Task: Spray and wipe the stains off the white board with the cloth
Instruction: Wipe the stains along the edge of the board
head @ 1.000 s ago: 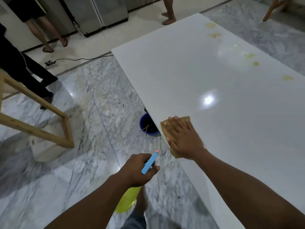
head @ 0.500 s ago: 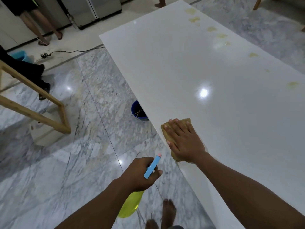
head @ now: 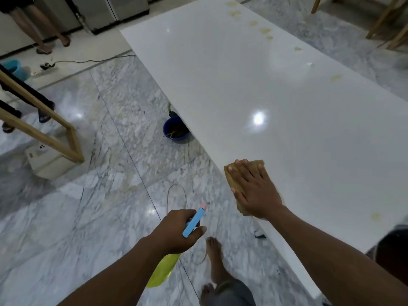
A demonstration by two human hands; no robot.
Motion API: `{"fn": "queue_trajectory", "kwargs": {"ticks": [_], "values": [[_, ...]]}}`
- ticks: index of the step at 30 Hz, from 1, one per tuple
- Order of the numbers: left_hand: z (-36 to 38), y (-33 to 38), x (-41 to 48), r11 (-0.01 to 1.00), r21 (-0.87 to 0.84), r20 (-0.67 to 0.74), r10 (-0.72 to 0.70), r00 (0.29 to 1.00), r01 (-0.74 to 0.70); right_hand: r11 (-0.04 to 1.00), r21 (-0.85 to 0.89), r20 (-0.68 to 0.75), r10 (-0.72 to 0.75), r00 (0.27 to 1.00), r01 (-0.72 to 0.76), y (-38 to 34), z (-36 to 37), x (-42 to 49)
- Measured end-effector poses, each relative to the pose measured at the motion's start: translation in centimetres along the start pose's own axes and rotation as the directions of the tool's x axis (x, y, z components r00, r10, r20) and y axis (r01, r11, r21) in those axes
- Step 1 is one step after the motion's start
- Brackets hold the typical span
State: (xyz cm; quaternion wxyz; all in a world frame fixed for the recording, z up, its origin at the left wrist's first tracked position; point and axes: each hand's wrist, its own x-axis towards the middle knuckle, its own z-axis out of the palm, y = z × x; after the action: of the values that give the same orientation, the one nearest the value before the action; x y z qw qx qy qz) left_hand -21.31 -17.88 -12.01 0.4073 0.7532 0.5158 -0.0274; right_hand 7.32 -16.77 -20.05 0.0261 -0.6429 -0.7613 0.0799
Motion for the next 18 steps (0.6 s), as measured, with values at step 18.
{"fn": "queue_trajectory", "kwargs": {"ticks": [18], "values": [[13.2, 8.1, -11.2, 0.998, 0.036, 0.013, 0.041, 0.999, -0.041, 0.996, 0.089, -0.061, 0.031, 0.998, -0.026, 2.7, 1.5, -23.0]]}}
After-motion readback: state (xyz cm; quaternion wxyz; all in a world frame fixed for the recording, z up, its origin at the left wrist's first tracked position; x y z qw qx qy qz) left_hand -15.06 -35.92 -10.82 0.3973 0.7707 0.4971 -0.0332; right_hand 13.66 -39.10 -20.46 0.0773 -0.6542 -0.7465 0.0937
